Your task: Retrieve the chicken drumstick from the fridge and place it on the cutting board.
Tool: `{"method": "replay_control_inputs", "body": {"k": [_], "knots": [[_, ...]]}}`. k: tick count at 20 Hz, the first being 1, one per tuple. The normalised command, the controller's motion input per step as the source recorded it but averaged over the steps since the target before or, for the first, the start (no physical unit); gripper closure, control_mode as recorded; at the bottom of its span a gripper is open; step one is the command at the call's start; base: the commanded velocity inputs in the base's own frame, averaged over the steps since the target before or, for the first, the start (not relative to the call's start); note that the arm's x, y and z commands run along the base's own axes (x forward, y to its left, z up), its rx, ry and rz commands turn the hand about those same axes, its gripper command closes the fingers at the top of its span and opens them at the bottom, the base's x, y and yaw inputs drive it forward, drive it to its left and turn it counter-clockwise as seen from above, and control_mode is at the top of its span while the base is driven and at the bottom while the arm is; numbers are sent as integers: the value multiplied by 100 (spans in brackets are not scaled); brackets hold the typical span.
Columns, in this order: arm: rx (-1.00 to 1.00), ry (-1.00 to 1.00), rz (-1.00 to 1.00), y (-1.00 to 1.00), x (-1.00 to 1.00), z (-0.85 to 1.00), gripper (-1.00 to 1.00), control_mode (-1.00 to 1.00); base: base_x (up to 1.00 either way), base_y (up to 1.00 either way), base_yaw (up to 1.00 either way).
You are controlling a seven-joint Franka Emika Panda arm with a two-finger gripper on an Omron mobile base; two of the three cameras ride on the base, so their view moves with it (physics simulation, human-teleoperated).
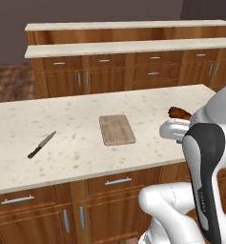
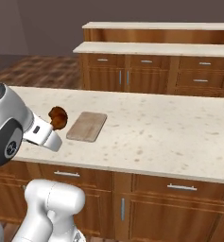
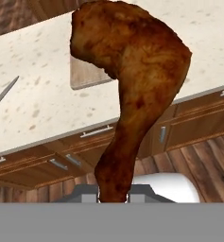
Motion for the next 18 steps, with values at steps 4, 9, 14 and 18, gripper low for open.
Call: {"method": "replay_control_inputs", "body": {"k": [4,9,14,18], "knots": [[0,0,0,0,0,0,100,100,18,22,0],[0,0,0,0,0,0,100,100,11,15,0],[0,0,0,2,5,0,100,-100,3,2,0],[-1,2,0,1,38,0,100,-100,0,0,0]]}}
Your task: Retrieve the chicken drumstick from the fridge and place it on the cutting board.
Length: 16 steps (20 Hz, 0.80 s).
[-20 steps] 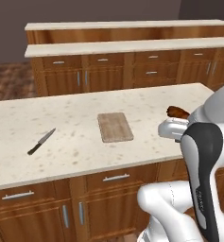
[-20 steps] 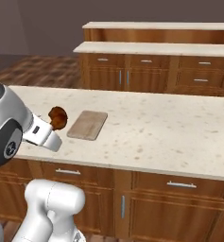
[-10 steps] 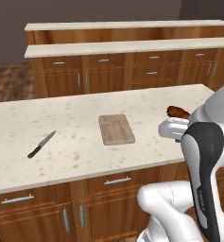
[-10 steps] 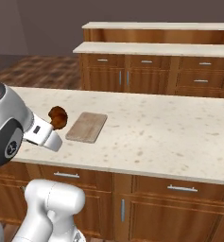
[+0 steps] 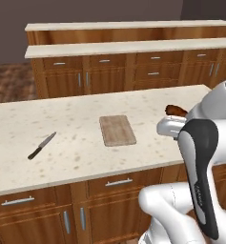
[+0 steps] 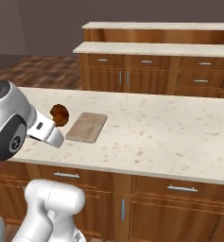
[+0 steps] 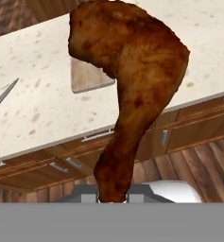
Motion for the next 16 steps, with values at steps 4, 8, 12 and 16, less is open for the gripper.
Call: {"method": "replay_control_inputs", "body": {"k": [4,8,12,16], "knots": [[-4,9,0,2,64,0,100,-100,0,0,0],[-6,1,0,6,83,0,100,-100,0,0,0],[-3,-1,2,24,99,-13,100,-100,0,0,0],[0,6,7,23,100,-31,100,-100,0,0,0]]}}
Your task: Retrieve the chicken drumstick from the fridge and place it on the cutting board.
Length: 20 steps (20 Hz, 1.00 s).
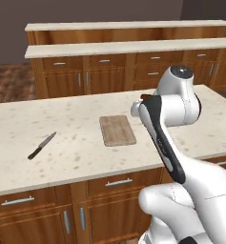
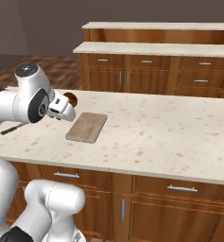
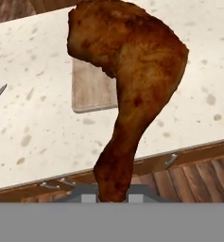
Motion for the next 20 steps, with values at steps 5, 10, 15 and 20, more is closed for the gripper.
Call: {"method": "replay_control_inputs", "body": {"k": [5,10,15,20], "knots": [[-3,15,10,10,99,-47,100,-100,0,0,0],[-8,9,7,0,75,-43,100,-100,0,0,0],[-1,8,5,1,71,-35,100,-100,0,0,0],[0,2,5,10,47,-47,100,-100,0,0,0]]}}
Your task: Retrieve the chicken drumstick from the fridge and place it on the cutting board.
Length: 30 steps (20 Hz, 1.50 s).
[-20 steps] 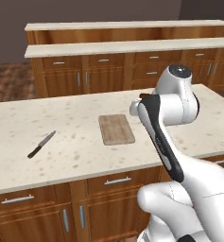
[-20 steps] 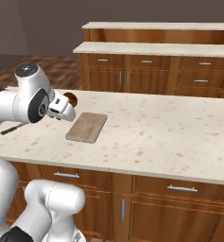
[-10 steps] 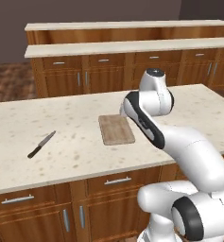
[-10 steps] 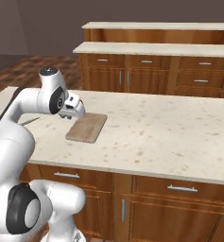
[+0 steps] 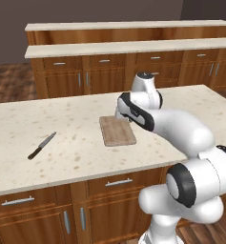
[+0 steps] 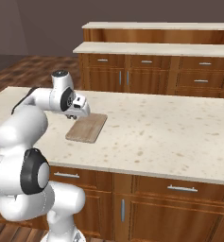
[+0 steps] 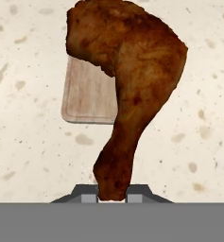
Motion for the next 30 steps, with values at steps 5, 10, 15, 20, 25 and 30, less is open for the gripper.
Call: {"method": "replay_control_inputs", "body": {"k": [5,10,15,20,25,30], "knots": [[-2,2,1,4,48,-45,100,-100,0,0,0],[-1,3,0,7,41,-50,100,-100,0,0,0],[-1,9,0,6,48,-44,100,-100,0,0,0],[0,5,0,0,76,-31,100,-100,0,0,0],[0,2,0,0,64,-25,100,-100,0,0,0],[0,6,0,0,24,-50,100,-100,0,0,0]]}}
